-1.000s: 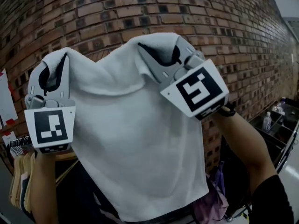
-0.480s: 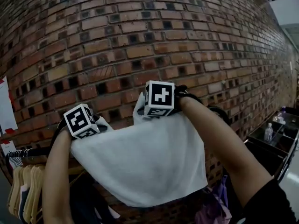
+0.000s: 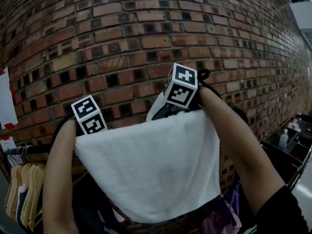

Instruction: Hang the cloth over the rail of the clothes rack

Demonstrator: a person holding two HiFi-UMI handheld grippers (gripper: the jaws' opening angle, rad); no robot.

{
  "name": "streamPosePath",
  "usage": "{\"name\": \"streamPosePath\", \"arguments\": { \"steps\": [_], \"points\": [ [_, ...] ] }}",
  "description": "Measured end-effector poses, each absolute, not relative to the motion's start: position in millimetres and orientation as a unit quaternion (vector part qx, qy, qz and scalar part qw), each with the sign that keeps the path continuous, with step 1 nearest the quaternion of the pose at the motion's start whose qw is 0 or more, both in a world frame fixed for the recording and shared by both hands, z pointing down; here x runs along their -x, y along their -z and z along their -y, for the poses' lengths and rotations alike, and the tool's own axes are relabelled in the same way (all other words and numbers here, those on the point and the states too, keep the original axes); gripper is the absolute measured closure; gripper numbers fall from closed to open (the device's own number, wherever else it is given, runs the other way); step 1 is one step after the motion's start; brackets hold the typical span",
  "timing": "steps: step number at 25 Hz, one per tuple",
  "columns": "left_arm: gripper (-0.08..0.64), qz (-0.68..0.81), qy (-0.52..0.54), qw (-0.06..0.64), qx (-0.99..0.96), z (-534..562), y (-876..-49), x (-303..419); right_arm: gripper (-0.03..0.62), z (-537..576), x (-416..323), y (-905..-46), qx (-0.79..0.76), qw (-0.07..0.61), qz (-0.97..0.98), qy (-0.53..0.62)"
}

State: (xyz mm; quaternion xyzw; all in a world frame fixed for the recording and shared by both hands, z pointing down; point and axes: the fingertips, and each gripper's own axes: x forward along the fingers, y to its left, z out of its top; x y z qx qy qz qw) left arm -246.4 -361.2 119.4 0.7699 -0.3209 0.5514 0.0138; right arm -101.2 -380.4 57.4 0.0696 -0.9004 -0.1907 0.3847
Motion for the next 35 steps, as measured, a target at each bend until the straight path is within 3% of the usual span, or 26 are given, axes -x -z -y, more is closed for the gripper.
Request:
{"name": "streamPosePath", "arguments": {
  "steps": [6,12,15,20,23,25,32,35],
  "points": [
    [0.317,0.33,-0.538,-0.008,-0.775,365.4,-110.8,243.8,0.428,382.6,96.6,-57.2,-0.063,0.397,0.896,0.189],
    [0.296,0.33,-0.536,-0.013,-0.777,364.5,-109.6,239.6,0.354,384.2,88.9,-60.2,-0.083,0.452,0.861,0.217],
    [0.296,0.335,-0.539,-0.002,-0.773,361.9,-112.2,241.3,0.354,387.4,88.3,-56.6,-0.097,0.457,0.856,0.22],
    [0.296,0.339,-0.547,-0.001,-0.766,361.3,-114.6,245.0,0.356,377.0,89.3,-42.2,-0.085,0.408,0.89,0.185],
    [0.296,0.339,-0.549,0.0,-0.764,361.1,-115.3,245.9,0.357,389.8,72.9,-48.8,-0.121,0.45,0.864,0.188],
    [0.296,0.34,-0.547,-0.009,-0.765,362.6,-113.0,246.0,0.357,399.3,62.1,-62.4,-0.134,0.497,0.832,0.205],
    [0.296,0.348,-0.52,-0.075,-0.776,370.1,-93.2,237.8,0.356,394.3,75.9,-54.8,-0.117,0.444,0.858,0.23],
    [0.296,0.356,-0.522,-0.095,-0.769,372.5,-87.5,238.8,0.356,397.6,68.0,-53.3,-0.136,0.462,0.841,0.247]
  ]
}}
